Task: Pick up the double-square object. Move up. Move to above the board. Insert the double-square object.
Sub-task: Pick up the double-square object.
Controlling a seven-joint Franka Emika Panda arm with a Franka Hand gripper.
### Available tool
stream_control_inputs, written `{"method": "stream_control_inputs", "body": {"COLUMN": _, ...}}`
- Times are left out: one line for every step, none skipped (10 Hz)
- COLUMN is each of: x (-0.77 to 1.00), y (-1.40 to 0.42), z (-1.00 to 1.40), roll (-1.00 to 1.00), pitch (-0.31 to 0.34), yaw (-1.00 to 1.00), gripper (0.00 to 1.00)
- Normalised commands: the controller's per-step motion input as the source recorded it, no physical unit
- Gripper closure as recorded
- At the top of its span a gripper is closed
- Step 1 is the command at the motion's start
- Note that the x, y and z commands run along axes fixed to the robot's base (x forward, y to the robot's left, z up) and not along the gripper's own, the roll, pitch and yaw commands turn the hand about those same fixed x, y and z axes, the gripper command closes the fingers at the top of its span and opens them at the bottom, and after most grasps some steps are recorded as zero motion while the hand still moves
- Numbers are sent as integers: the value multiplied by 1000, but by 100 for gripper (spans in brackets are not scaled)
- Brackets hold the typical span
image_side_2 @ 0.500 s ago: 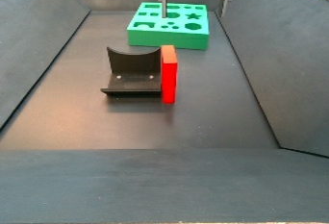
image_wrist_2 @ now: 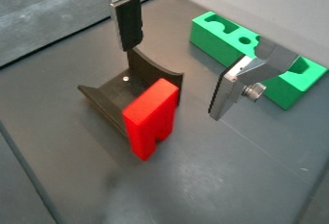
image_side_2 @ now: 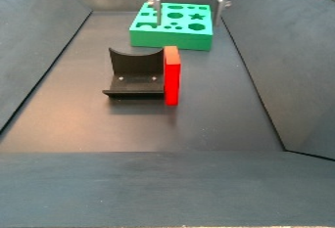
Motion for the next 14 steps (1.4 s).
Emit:
{"method": "stream_control_inputs", "body": {"x": 654, "y": 0, "z": -260, "roll": -41, "pitch": -29, "yaw": -3, "gripper": 0}}
{"method": "stream_control_inputs", "body": {"x": 271, "y": -29, "z": -454, "roll": 9, "pitch": -91, "yaw": 0, "gripper": 0}}
{"method": "stream_control_inputs", "body": {"x": 0, "y": -140, "z": -803, "roll": 164, "pitch": -147, "yaw": 49, "gripper": 0}}
{"method": "stream_control_inputs", "body": {"x": -160, "y": -171, "z": -831, "roll": 184, "pitch": -161, "yaw": 94, "gripper": 0}}
{"method": "stream_control_inputs", "body": {"x": -257, "y": -154, "z": -791, "roll": 214, "pitch": -171, "yaw": 83, "gripper": 0}}
{"method": "stream_control_inputs", "body": {"x": -183, "y": -117, "z": -737, "roll": 190, "pitch": -206, "yaw": 117, "gripper": 0}}
{"method": "stream_control_inputs", "body": {"x": 14, "y": 0, "z": -697, "roll": 76, "pitch": -219, "yaw": 154, "gripper": 0}}
{"method": "stream_control_inputs", "body": {"x": 243, "y": 60, "z": -474, "roll": 77, "pitch": -164, "yaw": 211, "gripper": 0}}
{"method": "stream_control_inputs", "body": {"x": 266, "y": 111, "z": -360, "roll": 71, "pitch": -124, "yaw": 209, "gripper": 0}}
{"method": "stream_control_inputs", "body": {"x": 220, "y": 117, "z": -274, "roll": 53, "pitch": -109, "yaw": 200, "gripper": 0}}
{"method": "stream_control_inputs", "body": {"x": 0, "y": -3, "z": 0, "roll": 67, "pitch": 0, "yaw": 0, "gripper": 0}}
{"method": "stream_control_inputs", "body": {"x": 0, "y": 0, "z": 0, "roll": 0, "pitch": 0, "yaw": 0, "gripper": 0}}
{"method": "stream_control_inputs", "body": {"x": 0, "y": 0, "z": 0, "roll": 0, "pitch": 0, "yaw": 0, "gripper": 100}}
{"method": "stream_control_inputs", "body": {"x": 0, "y": 0, "z": 0, "roll": 0, "pitch": 0, "yaw": 0, "gripper": 100}}
